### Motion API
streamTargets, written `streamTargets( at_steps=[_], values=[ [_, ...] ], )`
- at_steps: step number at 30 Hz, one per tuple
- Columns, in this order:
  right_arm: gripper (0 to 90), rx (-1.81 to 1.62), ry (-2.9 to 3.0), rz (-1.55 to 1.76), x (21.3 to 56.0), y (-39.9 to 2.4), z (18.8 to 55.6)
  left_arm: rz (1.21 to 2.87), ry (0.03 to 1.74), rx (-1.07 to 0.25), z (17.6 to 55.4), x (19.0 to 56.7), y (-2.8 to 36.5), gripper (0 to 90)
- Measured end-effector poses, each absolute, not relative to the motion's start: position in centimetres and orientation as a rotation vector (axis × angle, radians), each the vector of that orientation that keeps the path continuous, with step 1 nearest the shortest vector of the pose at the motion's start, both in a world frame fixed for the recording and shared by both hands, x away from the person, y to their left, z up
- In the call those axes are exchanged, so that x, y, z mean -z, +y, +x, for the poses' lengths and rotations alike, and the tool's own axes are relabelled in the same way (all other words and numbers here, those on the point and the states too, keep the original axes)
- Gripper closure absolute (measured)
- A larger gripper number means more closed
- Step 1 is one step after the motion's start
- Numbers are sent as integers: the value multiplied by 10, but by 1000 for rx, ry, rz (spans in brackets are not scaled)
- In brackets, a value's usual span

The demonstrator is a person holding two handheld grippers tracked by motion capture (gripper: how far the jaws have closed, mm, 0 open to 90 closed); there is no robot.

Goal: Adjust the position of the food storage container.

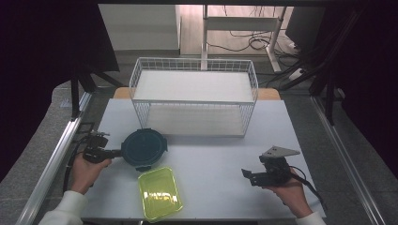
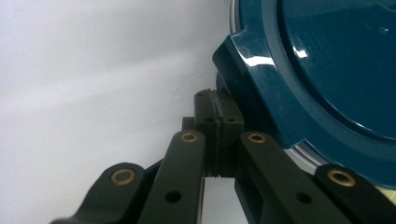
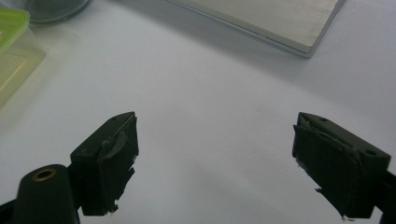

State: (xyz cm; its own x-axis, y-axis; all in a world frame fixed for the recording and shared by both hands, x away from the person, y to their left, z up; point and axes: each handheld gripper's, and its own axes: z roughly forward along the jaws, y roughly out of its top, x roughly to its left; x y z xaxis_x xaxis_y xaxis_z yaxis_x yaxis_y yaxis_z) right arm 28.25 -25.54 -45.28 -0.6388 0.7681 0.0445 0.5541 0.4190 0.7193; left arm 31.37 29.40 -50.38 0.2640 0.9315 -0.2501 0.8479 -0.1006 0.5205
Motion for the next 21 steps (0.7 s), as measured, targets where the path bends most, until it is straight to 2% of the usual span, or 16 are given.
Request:
streamTargets(
  at_steps=[21],
  values=[
    [142,-1038,2391,1146,454,-254,283,1948,1592,-154,325,505,275,900]
  ],
)
